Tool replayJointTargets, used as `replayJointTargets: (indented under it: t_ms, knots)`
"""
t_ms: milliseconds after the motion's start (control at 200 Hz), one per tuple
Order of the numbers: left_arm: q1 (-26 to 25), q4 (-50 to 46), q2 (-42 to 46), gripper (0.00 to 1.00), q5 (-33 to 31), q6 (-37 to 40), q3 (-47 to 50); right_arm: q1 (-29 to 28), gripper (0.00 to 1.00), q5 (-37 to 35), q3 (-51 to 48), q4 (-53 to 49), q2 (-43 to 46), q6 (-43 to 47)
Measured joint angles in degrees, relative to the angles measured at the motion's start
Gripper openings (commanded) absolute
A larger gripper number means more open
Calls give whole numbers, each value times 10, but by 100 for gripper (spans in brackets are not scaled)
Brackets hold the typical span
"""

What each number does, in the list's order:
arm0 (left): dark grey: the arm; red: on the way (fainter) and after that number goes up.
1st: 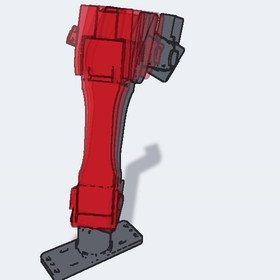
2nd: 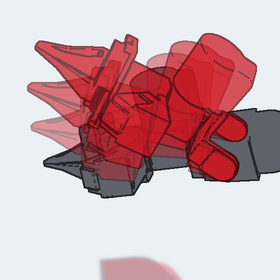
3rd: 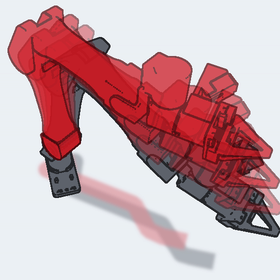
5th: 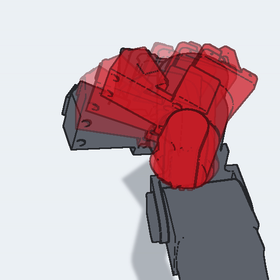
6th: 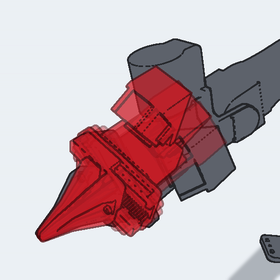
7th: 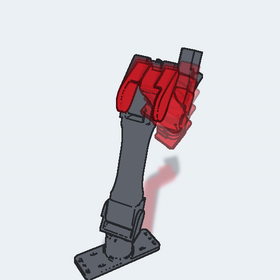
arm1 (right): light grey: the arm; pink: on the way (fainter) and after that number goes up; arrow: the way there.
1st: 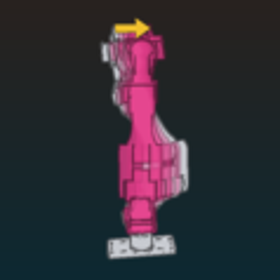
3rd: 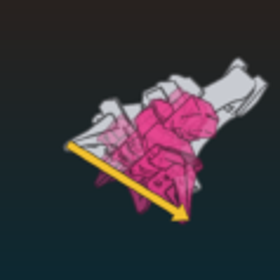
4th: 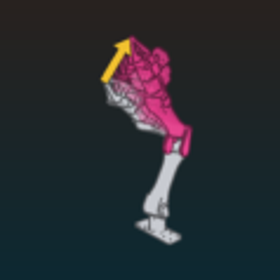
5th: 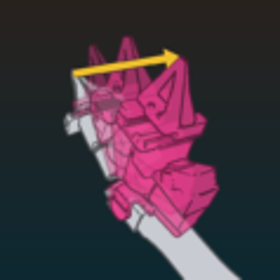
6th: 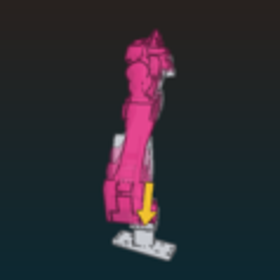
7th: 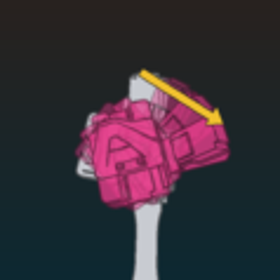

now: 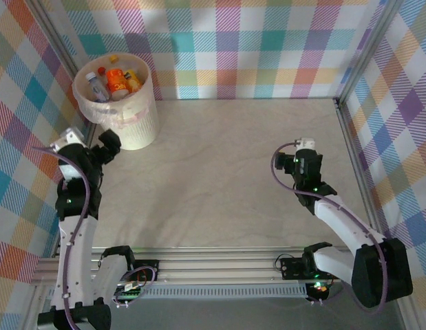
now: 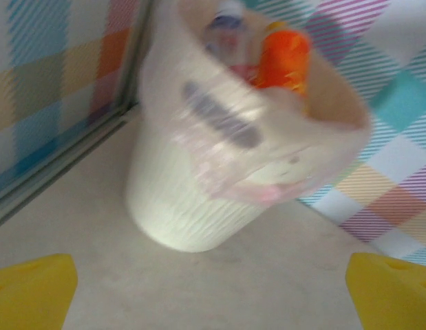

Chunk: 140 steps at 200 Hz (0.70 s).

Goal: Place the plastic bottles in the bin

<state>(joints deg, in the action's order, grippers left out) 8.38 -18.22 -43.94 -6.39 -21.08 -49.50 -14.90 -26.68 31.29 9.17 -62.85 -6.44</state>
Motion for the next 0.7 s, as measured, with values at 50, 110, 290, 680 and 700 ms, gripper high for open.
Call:
replayJointTargets:
  t_ms: [50, 110, 290, 680, 700]
  knots:
    - [0, -5, 14, 100, -24, -6, 31, 12, 100, -15, -15, 17, -12, 0]
    - [0, -6, 28, 100, -54, -17, 71, 27, 100, -28, -29, 28, -31, -2]
    - [0, 19, 36, 100, -122, -53, 179, 66, 100, -27, -59, 73, -87, -12]
    - [-2, 233, -45, 100, -121, -30, 323, 108, 100, 136, -63, 213, -180, 35]
    - [-5, 251, -52, 100, -118, -23, 329, 110, 100, 145, -63, 223, -188, 38]
